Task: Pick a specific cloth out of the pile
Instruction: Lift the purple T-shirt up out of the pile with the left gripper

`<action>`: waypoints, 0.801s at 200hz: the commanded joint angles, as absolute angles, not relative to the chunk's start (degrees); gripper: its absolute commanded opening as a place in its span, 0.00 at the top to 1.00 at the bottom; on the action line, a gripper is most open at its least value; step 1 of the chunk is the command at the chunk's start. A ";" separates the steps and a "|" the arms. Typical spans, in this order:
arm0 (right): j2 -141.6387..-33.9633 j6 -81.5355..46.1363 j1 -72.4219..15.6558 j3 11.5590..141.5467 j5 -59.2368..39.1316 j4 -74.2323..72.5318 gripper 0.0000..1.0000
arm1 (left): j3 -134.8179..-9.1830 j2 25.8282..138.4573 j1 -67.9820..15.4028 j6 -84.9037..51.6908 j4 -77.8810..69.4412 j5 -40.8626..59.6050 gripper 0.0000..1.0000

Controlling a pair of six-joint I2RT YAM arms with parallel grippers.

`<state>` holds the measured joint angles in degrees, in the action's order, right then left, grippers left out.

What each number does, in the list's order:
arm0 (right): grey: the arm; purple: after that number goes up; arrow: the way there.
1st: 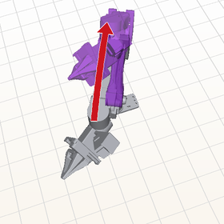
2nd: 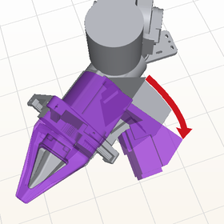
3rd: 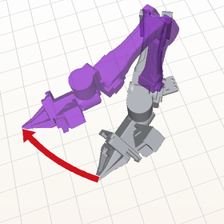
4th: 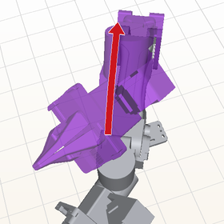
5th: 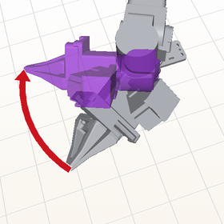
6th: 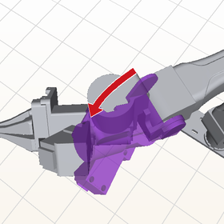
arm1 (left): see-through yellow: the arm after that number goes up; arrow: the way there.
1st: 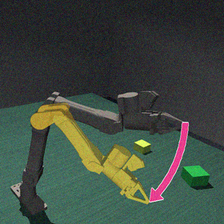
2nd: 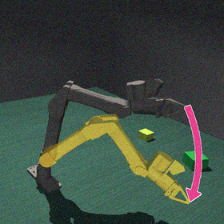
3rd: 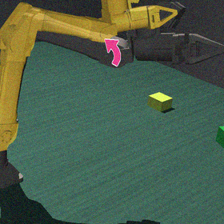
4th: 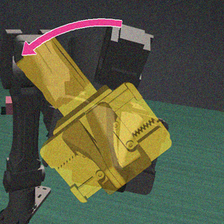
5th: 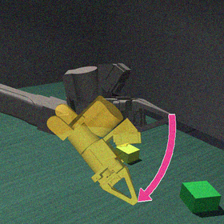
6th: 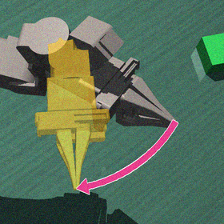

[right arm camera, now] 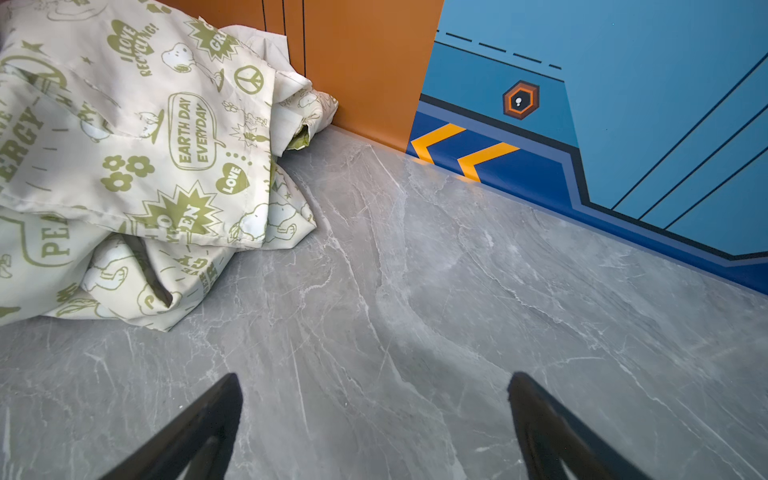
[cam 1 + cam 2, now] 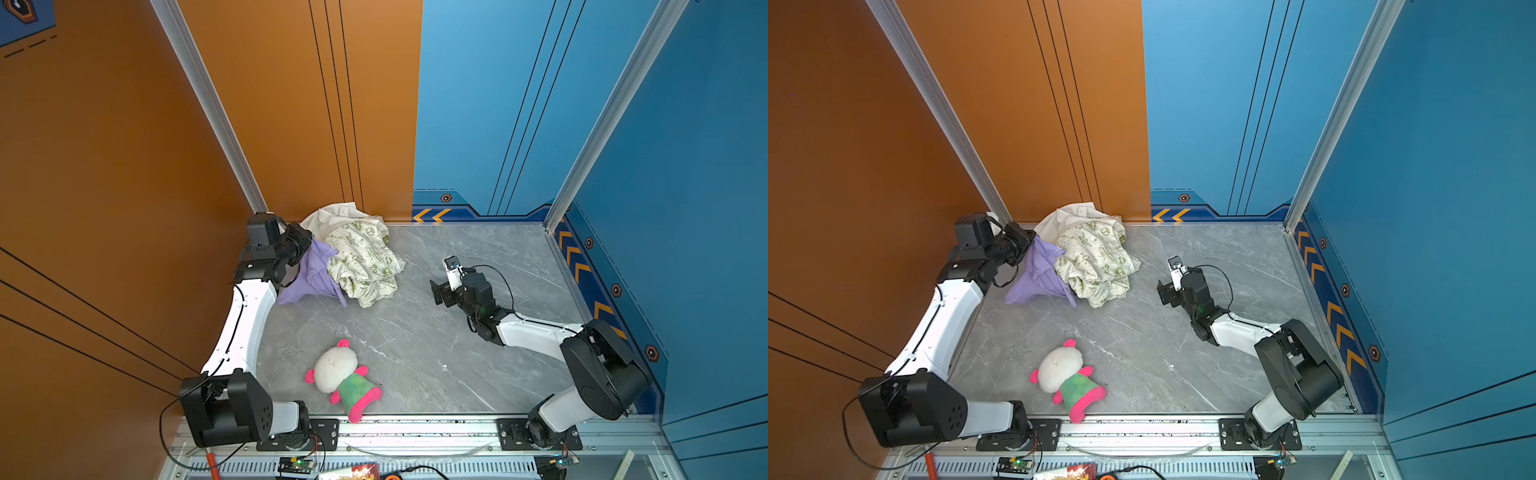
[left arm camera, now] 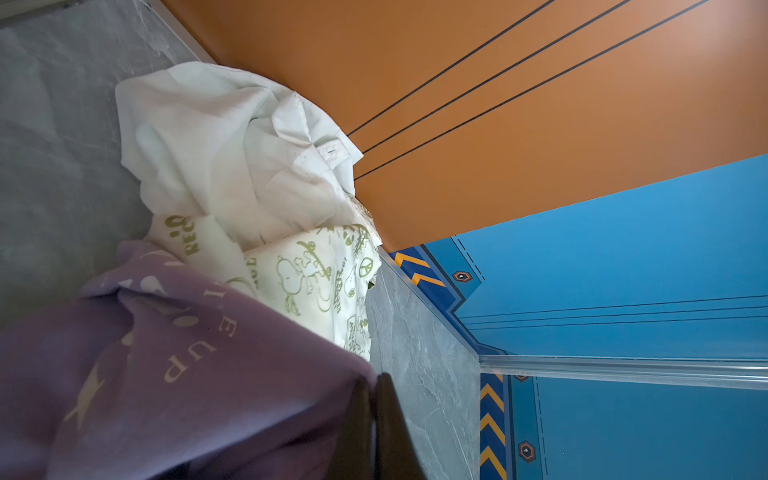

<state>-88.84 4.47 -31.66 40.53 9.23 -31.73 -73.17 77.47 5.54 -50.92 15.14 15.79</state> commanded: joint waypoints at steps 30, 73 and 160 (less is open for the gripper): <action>-87.64 3.43 -31.29 40.35 10.26 -32.35 0.00 | -79.93 77.43 5.08 -46.87 16.93 13.89 1.00; -86.90 3.69 -31.29 39.64 10.98 -31.99 0.00 | -83.53 78.46 5.05 -46.58 17.25 14.98 1.00; -87.47 3.39 -30.94 40.66 9.99 -31.37 0.00 | -93.18 80.13 4.43 -44.13 18.37 17.08 1.00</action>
<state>-88.60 4.47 -30.74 40.32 9.23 -31.68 -89.56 79.64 5.26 -46.44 20.08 14.87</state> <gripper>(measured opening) 0.999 0.051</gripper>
